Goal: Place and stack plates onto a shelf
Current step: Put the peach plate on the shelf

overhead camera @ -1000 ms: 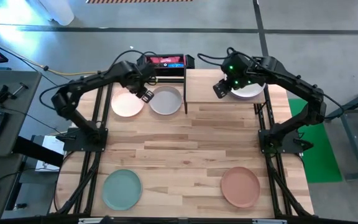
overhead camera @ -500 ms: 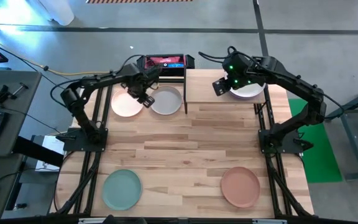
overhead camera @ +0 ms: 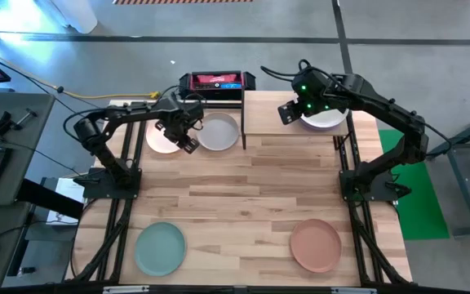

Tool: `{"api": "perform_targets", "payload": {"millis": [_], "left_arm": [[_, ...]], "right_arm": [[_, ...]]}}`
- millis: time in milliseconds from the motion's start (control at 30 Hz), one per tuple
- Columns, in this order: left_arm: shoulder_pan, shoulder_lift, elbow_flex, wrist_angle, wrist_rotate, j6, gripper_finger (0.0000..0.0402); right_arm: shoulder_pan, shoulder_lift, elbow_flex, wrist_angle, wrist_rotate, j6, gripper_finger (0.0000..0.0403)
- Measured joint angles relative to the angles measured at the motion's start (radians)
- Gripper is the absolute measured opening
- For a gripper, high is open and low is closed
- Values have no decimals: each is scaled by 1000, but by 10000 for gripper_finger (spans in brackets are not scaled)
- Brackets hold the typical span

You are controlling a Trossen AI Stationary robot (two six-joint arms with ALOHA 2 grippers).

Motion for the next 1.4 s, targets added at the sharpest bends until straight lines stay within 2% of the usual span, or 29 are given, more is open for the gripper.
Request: {"api": "perform_targets", "payload": {"millis": [467,733,1400], "left_arm": [[-27,1,-106,109,5,-29,117],[-26,1,-110,148,-22,-14,117],[3,23,-110,159,-1,41,117]], "right_arm": [[0,0,0,-1,-4,16,142],[0,0,0,-2,-7,16,142],[0,0,0,-2,-11,26,142]]}}
